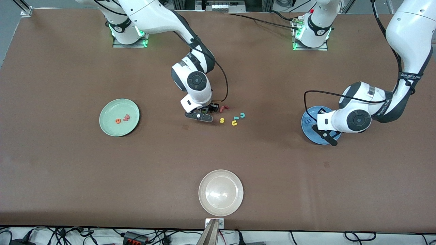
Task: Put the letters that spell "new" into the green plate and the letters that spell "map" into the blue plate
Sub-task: 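Place green u on the green plate while the left gripper returns to rest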
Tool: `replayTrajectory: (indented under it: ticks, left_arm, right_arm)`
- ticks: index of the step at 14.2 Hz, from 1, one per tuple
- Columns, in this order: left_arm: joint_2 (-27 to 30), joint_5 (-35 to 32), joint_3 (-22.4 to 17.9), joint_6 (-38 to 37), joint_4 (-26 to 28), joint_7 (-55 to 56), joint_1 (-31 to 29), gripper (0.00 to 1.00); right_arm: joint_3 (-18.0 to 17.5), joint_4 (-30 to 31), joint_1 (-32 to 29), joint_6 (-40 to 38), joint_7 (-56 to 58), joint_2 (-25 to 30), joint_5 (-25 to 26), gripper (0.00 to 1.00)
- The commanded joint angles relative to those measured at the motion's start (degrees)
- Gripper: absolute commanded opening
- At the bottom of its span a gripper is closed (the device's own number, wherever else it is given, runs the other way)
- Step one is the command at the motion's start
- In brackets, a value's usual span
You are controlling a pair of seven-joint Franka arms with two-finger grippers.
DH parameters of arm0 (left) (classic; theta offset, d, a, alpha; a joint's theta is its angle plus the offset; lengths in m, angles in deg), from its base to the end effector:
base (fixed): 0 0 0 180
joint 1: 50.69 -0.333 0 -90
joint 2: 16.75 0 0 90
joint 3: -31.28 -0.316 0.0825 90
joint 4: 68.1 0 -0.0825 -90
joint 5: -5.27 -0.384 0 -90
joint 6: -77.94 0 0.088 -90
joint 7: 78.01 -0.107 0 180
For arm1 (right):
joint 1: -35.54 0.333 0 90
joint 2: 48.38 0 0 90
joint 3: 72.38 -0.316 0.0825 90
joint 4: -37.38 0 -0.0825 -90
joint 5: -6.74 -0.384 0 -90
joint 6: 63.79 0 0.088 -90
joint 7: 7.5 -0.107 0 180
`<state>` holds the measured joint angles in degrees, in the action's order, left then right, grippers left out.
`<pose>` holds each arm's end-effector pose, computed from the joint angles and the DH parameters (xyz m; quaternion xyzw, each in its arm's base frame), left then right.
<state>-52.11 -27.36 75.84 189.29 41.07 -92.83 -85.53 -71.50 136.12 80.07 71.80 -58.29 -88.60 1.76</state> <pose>0.5835 -0.0476 0.2262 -0.9211 0.3496 0.1705 0.0180 0.4784 0.4590 0.1736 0.9950 -0.0924 -0.0378 0.0048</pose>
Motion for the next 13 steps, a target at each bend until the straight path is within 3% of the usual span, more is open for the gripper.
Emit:
replayTrajectory:
  ticks: [1,6,10,13]
  left_arm:
    - [3.3,0.0,5.3,-4.5,-2.7,0.1,-1.8,1.0]
    - [2.9,10.6,6.8,-22.3,-19.9,0.7,-0.8,1.0]
    - [3.4,11.6,7.6,-34.4,-30.7,2.5,0.9,1.0]
    - [3.5,12.4,7.8,-39.4,-36.0,2.7,0.9,1.0]
  right_arm:
    - [0.8,-1.3,0.9,-1.6,-1.2,-0.3,0.4,0.58]
    - [0.8,-1.3,-0.1,-1.8,-0.5,-0.1,0.4,0.15]
    - [6.0,-0.7,0.2,-6.3,-0.4,3.6,1.0,0.11]
    - [13.6,2.1,-0.1,-12.9,8.2,8.6,1.0,0.11]
